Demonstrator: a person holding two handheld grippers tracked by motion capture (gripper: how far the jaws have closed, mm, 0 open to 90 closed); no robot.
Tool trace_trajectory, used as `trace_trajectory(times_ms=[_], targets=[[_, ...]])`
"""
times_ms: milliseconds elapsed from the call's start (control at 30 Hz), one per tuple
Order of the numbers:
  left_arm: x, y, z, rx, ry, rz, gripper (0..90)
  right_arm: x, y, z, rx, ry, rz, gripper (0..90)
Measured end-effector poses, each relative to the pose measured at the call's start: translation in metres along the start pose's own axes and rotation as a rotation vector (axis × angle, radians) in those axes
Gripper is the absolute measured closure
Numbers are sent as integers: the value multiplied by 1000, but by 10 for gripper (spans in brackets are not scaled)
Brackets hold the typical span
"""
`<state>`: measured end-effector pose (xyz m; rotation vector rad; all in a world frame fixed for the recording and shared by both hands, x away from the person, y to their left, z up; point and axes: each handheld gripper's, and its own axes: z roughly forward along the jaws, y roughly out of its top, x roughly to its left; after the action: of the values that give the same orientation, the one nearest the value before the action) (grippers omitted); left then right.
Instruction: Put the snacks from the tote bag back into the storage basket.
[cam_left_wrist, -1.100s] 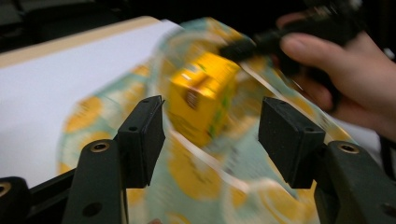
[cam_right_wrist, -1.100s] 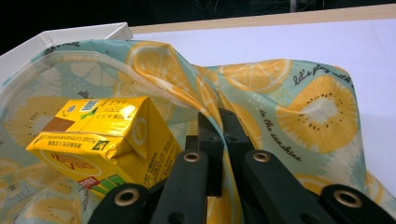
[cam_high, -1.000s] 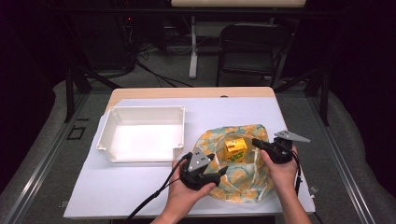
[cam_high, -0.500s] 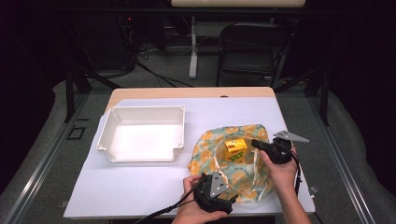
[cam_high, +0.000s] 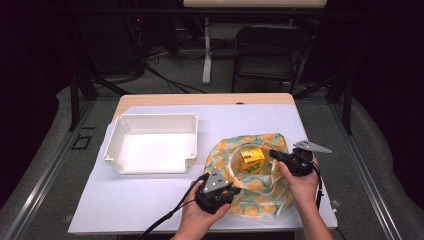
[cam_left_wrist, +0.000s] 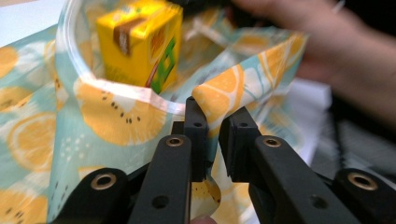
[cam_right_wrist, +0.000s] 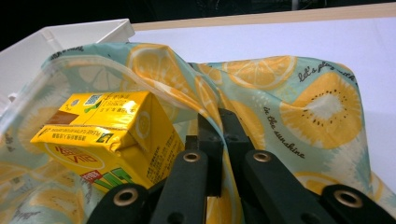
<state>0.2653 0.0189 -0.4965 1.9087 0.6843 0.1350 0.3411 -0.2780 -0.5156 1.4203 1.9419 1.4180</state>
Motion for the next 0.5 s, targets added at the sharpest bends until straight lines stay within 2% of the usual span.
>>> trace_trajectory(times_ms=[133, 200, 267, 300, 333, 400, 500], targets=[[7, 9, -6, -19, -1, -12, 868, 2, 1, -2, -2, 1, -13, 900], [12, 15, -7, -33, 23, -26, 892, 1, 1, -2, -3, 3, -12, 899], [14, 18, -7, -39, 26, -32, 899, 1, 1, -2, -6, 7, -11, 897], [21, 26, -5, -53, 53, -44, 900, 0, 1, -3, -14, 6, -3, 886], [25, 29, -3, -54, 62, -53, 900, 0, 2, -4, -18, 8, -1, 874], [33, 35, 3, -62, 78, -78, 900, -2, 3, -6, -19, 43, 2, 802], [48, 42, 12, -71, 111, -129, 900, 1, 4, -13, -42, 58, -25, 599]])
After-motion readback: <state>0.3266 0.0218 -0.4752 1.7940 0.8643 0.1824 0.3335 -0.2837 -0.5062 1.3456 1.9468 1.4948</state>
